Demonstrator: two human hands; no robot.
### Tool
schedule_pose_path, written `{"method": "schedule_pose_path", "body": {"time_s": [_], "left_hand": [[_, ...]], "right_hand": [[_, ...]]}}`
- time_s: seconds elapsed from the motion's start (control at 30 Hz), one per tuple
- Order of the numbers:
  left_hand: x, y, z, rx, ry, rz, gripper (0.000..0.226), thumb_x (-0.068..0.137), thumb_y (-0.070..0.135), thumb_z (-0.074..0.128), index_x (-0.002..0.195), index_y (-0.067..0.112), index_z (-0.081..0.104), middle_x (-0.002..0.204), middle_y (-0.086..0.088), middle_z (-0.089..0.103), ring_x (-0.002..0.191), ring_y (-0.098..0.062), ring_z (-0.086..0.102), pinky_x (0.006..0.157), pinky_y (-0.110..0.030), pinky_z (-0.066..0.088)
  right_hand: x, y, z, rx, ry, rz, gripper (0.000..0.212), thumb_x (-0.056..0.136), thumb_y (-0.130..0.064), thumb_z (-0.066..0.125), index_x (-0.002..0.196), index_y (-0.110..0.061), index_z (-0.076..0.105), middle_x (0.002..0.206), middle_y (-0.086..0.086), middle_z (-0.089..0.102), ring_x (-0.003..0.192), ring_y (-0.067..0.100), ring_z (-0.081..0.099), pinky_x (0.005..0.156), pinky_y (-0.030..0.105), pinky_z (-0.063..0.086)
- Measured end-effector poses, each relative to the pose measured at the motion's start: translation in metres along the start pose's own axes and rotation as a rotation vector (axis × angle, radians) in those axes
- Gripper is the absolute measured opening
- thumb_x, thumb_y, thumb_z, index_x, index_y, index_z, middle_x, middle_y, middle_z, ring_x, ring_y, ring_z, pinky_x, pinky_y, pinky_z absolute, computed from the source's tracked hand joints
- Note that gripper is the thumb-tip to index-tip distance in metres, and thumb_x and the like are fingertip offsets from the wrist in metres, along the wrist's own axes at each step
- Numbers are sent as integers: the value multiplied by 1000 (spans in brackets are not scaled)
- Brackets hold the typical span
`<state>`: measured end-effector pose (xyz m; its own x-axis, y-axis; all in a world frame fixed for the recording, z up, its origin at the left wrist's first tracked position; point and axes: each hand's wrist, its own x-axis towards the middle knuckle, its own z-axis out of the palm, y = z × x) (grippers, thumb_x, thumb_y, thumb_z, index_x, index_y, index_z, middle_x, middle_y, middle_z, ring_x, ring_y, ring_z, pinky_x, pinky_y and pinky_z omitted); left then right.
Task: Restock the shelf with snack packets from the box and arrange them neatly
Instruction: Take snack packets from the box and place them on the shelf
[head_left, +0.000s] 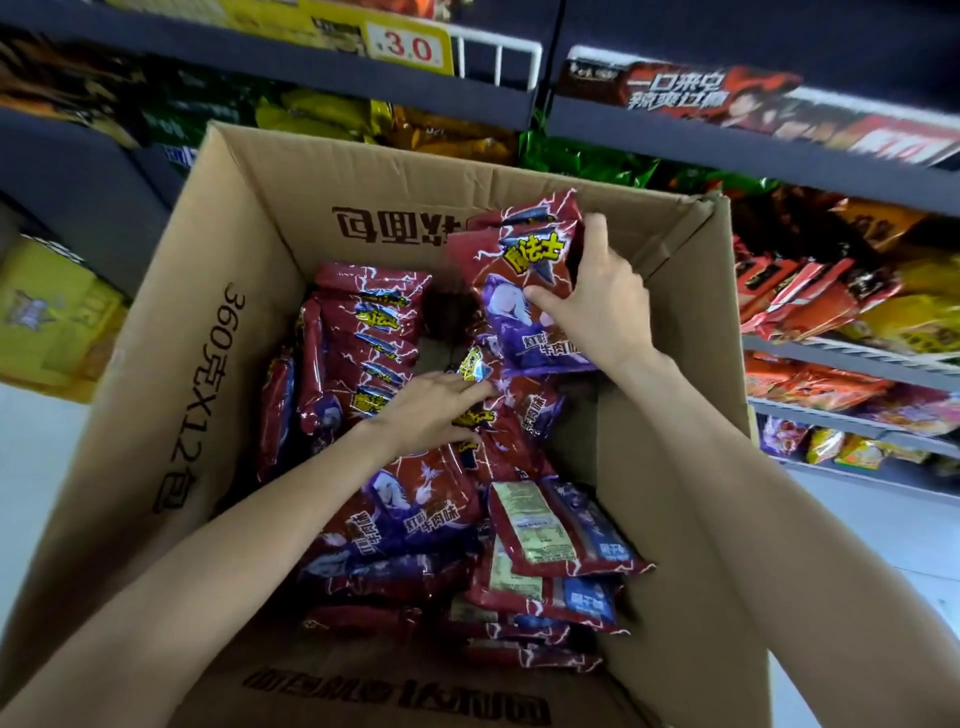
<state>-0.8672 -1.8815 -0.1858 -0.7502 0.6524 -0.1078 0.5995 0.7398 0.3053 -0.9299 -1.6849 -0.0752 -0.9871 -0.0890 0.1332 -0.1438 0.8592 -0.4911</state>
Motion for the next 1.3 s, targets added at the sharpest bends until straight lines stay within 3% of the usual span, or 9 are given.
{"method": "schedule_pose_path", "body": {"time_s": [0.13, 0.33, 0.57, 0.7, 0.9, 1.0, 1.07, 1.13, 1.3], "left_hand": [[7, 7, -37, -3, 334, -9, 42, 73, 32, 78, 105, 21, 53, 73, -2, 62, 66, -21, 62, 62, -26, 48], [22, 15, -48, 135, 245, 73, 36, 74, 21, 78, 104, 7, 63, 97, -9, 66, 86, -28, 66, 70, -36, 55], [13, 12, -65, -112, 434, -136, 29, 91, 26, 60, 114, 8, 60, 110, -6, 63, 98, -22, 58, 68, -38, 54], [-4, 11, -75, -40, 405, -141, 32, 97, 34, 47, 109, 7, 58, 88, -4, 66, 74, -23, 65, 51, -28, 43], [-34, -6, -74, -202, 104, -418, 39, 97, 36, 44, 118, 4, 54, 82, -12, 63, 80, -31, 63, 66, -38, 45], [-40, -6, -50, -128, -225, -448, 47, 97, 40, 44, 134, 10, 45, 115, -15, 62, 104, -29, 59, 74, -32, 42], [-42, -7, -34, -107, -369, -509, 62, 96, 45, 44, 146, 12, 27, 146, -14, 36, 128, -30, 41, 98, -37, 40], [-42, -4, -24, -111, -404, -545, 76, 91, 50, 51, 148, 14, 17, 152, -11, 16, 132, -34, 32, 105, -41, 36], [-41, 10, -18, -195, -375, -629, 90, 80, 39, 71, 145, 8, 17, 144, -14, 19, 120, -32, 47, 92, -31, 43]], "right_hand": [[-8, -8, -33, 105, 68, 7, 68, 79, -38, 73, 128, -11, 35, 109, 5, 66, 95, 27, 65, 78, 41, 53], [-18, -10, -50, 97, 92, 13, 69, 79, -37, 73, 131, -13, 36, 110, 5, 66, 97, 28, 64, 80, 41, 52], [-23, -12, -70, 161, 207, 38, 60, 79, -36, 74, 124, -13, 40, 112, 1, 63, 100, 22, 62, 80, 38, 53], [-28, -14, -76, 188, 224, 52, 59, 80, -35, 74, 124, -11, 42, 116, 2, 60, 105, 20, 57, 81, 33, 49], [-37, -10, -65, 183, 189, 24, 57, 80, -37, 73, 122, -14, 42, 111, 1, 66, 97, 21, 65, 75, 28, 47], [-39, -13, -57, 200, 153, 20, 60, 80, -37, 73, 125, -13, 42, 116, 1, 65, 102, 18, 64, 79, 25, 47], [-41, -14, -51, 205, 123, 19, 62, 80, -37, 73, 127, -12, 41, 118, 2, 64, 103, 18, 64, 79, 25, 47], [-43, -14, -43, 211, 74, 26, 64, 80, -37, 72, 129, -12, 39, 119, 2, 64, 103, 17, 64, 79, 27, 49], [-53, -11, -20, -8, -159, 18, 73, 85, -40, 67, 139, -10, 28, 121, 7, 61, 104, 25, 62, 80, 35, 50]]}}
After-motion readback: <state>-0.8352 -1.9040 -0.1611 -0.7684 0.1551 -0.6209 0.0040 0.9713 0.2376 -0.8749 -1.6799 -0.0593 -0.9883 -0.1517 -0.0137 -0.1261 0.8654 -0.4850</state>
